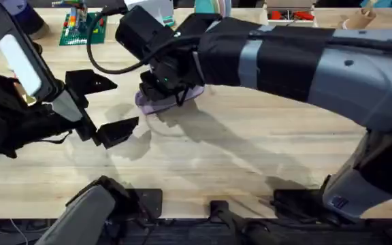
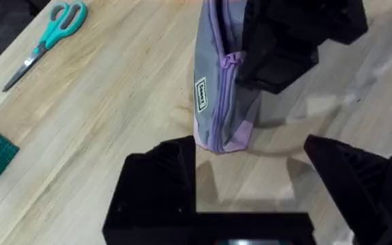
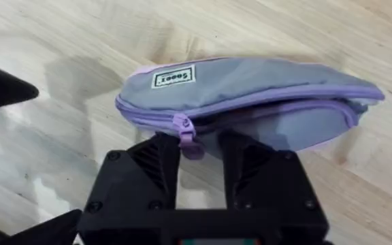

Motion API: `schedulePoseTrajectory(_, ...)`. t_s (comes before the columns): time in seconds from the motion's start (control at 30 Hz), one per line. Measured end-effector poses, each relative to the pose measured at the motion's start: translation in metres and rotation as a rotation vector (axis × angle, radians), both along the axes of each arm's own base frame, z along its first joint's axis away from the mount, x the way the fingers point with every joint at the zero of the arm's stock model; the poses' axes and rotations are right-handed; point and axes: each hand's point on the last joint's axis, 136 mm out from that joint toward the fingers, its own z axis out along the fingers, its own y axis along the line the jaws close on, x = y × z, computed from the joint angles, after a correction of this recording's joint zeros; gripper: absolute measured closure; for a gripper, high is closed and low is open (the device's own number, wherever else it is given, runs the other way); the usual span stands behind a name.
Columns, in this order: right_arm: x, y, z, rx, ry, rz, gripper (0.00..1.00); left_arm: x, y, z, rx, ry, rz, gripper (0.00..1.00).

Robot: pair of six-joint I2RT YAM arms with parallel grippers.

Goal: Unzip the bag, pick up the pens from the table one at a time and place them inside, then zip the bag closed.

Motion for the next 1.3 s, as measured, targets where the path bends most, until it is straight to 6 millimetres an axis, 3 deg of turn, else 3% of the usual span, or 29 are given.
schedulePoseTrajectory(0.17,0.0,0.0,0.0,-0.002,0.001,0.0,0.742,0.0,0.0,0.0,0.0,0.0,0.0,0.006)
schedulePoseTrajectory(0.57,0.002,-0.003,0.0,-0.024,-0.023,0.018,0.78,0.0,0.0,0.0,0.0,0.0,0.0,0.008)
schedulePoseTrajectory(0.73,0.004,-0.004,0.0,-0.041,-0.039,0.033,0.842,0.0,0.0,0.0,0.0,0.0,0.0,0.007)
schedulePoseTrajectory(0.93,0.004,-0.004,0.001,-0.052,-0.049,0.054,0.826,0.0,0.0,0.0,0.0,0.0,0.0,0.007)
schedulePoseTrajectory(1.2,0.004,-0.005,0.018,-0.046,-0.086,0.098,0.816,0.0,0.0,0.0,0.0,0.0,0.0,0.007)
schedulePoseTrajectory(1.3,0.004,-0.006,0.025,-0.039,-0.097,0.101,0.861,0.0,0.0,0.0,0.0,0.0,0.0,0.007)
